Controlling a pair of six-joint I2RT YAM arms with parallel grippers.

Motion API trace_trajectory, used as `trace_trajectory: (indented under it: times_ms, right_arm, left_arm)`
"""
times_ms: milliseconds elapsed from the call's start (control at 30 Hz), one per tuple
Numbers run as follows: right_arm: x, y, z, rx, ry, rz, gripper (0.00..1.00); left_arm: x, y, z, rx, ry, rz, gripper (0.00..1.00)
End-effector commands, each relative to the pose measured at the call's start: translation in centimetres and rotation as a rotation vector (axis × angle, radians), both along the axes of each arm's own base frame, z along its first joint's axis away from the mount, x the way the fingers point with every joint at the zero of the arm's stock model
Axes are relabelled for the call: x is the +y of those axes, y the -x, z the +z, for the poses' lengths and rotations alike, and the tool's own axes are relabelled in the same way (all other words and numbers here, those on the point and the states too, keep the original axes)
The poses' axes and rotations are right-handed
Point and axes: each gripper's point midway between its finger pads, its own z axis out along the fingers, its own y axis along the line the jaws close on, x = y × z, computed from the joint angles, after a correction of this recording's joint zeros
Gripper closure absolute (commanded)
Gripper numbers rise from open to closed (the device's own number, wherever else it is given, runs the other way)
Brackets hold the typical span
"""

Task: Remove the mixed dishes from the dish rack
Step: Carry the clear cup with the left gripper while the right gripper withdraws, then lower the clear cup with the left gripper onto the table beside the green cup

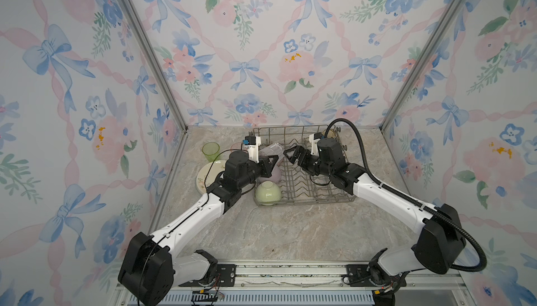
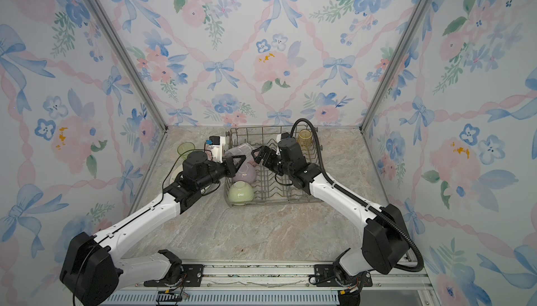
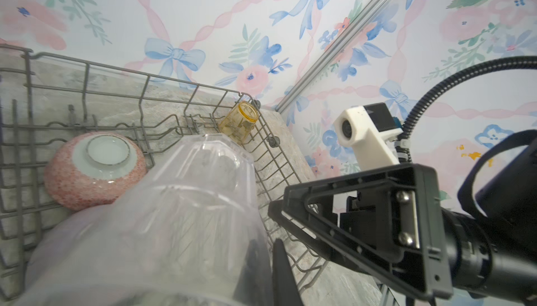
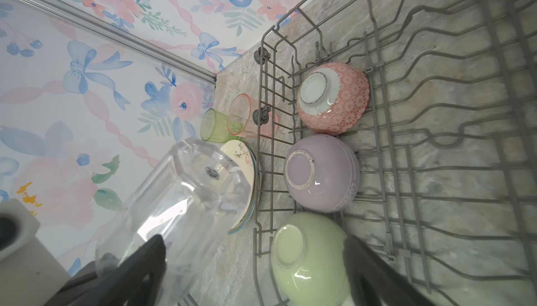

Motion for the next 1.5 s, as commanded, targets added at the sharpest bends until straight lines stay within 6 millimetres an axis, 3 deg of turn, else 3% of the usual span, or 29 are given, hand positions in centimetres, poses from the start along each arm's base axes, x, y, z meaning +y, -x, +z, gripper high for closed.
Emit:
trace_trajectory:
  times_ms: [0,233,400,567,667,900,1100,1233,1467]
  right_arm:
    - [-2.3,0.2,0.3,-0.057,0.133,-0.043,0.03]
    - [-5.3,-0.2,-1.3,-0.056,0.237,-0.097,0.03]
    - [-7.6,-0.6,-2.1,-0.064,0.271,-0.116,0.03]
    - [-11.0,-1.0,-3.1,-0.057,0.311,-0.162,0.03]
    - [-12.5,-1.0,-3.7,-0.043,0.314,-0.175,0.03]
    - [-13.4,-0.2,-4.5,-0.031,0.327,-0.160,0.03]
    - [-14.4,-0.3,-4.6,-0.048,0.386,-0.148,0.03]
    - [-14.9,-0.5,-5.2,-0.034,0.402,-0.151,0.03]
    - [-15.4,-0.5,-6.2,-0.012,0.428,-0.141,0.03]
  left_arm:
    - [3.2,-0.7,1.2,-0.051,-0.181,0.145,1.00]
    - [8.3,-3.3,0.1,0.065,-0.412,0.368,1.00]
    - [13.6,-6.0,-1.3,0.195,-0.464,0.501,1.00]
    - [17.5,-9.3,-1.1,0.251,-0.557,0.600,1.00]
    - [19.7,-11.3,-2.3,0.323,-0.567,0.633,1.00]
    - [26.7,-13.4,-5.1,0.438,-0.520,0.773,1.00]
    - [30.0,-13.8,-4.2,0.431,-0.543,0.854,1.00]
    - [32.0,-13.8,-5.0,0.465,-0.535,0.873,1.00]
    - [32.3,-14.7,-7.0,0.508,-0.566,0.845,1.00]
